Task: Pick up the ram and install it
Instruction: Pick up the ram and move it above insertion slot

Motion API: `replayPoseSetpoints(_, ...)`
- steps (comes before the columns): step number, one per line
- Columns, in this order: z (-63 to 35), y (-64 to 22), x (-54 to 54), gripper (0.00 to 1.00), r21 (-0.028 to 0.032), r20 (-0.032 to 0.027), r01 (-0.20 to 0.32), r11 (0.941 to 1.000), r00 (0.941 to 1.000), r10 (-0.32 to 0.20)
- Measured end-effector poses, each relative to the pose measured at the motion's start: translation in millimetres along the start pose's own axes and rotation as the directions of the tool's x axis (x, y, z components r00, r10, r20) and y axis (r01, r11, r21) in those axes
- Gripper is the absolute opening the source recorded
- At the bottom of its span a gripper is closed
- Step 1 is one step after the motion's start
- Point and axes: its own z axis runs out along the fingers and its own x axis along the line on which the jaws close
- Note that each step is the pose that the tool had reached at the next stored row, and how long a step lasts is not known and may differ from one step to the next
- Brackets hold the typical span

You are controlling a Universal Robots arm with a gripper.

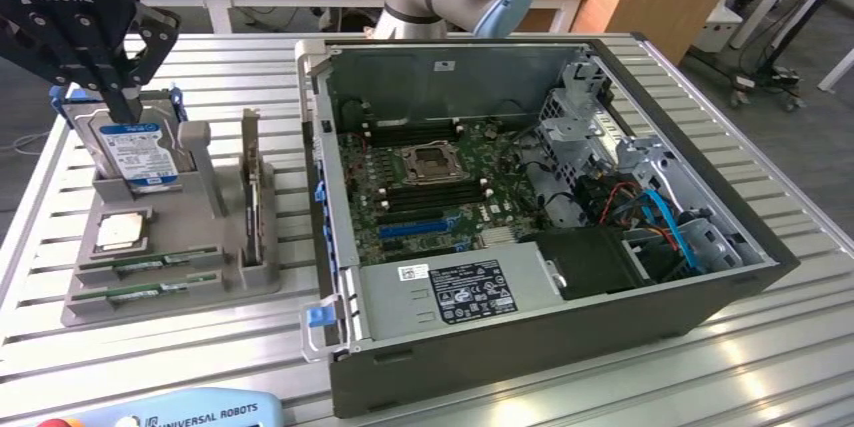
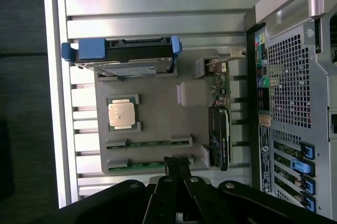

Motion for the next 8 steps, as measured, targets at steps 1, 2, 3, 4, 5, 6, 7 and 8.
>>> replayPoseSetpoints(1, 0.0, 0.0, 0.0, 0.1, 0.0, 0.0, 0.0, 1.0, 1.0, 0.0)
replayPoseSetpoints(2, 0.0, 0.0, 0.0, 0.1, 0.0, 0.0, 0.0, 1.0, 1.0, 0.0)
replayPoseSetpoints(3, 0.0, 0.0, 0.0, 0.1, 0.0, 0.0, 0.0, 1.0, 1.0, 0.0)
replayPoseSetpoints(4, 0.0, 0.0, 0.0, 0.1, 0.0, 0.0, 0.0, 1.0, 1.0, 0.0)
replayPoseSetpoints(5, 0.0, 0.0, 0.0, 0.1, 0.0, 0.0, 0.0, 1.0, 1.0, 0.0)
replayPoseSetpoints(6, 0.0, 0.0, 0.0, 0.1, 0.0, 0.0, 0.0, 1.0, 1.0, 0.0)
replayPoseSetpoints(7, 0.0, 0.0, 0.0, 0.1, 0.0, 0.0, 0.0, 1.0, 1.0, 0.0)
replayPoseSetpoints(8, 0.0, 0.0, 0.0, 0.1, 0.0, -0.0001, 0.001, 1.0, 1.0, -0.001)
